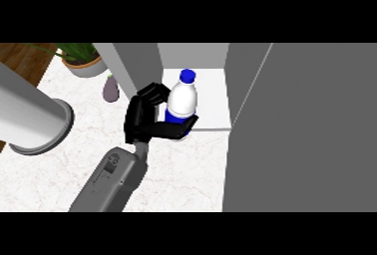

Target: Pick up the bottled water, place it into the cabinet and close the cabinet

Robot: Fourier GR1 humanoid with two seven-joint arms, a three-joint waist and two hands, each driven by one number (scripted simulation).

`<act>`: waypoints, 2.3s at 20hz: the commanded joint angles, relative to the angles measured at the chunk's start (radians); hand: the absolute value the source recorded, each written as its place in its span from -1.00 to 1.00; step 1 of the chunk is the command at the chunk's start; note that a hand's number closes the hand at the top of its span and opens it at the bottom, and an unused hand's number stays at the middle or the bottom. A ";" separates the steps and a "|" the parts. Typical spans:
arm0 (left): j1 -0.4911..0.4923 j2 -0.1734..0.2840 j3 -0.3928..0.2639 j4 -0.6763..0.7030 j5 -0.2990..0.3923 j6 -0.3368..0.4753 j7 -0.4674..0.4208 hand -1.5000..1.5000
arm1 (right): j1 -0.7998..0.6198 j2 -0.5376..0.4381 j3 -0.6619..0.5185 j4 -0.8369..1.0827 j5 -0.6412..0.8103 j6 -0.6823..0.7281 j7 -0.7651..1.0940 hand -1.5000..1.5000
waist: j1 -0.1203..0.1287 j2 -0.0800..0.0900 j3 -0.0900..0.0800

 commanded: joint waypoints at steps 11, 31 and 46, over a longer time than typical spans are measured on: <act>-0.309 0.019 -0.002 0.222 -0.127 0.169 0.102 1.00 | -0.053 -0.001 0.006 0.006 -0.009 0.001 0.034 -1.00 | -0.063 0.030 0.001; -0.302 0.151 -0.107 0.360 -0.294 0.373 0.136 1.00 | -0.085 -0.010 0.002 0.062 -0.017 0.030 0.010 -1.00 | -0.086 0.041 0.001; -0.545 0.137 0.068 0.820 -0.232 0.246 -0.063 -1.00 | -0.100 0.010 -0.006 0.108 -0.035 0.029 -0.020 -1.00 | -0.069 0.049 -0.001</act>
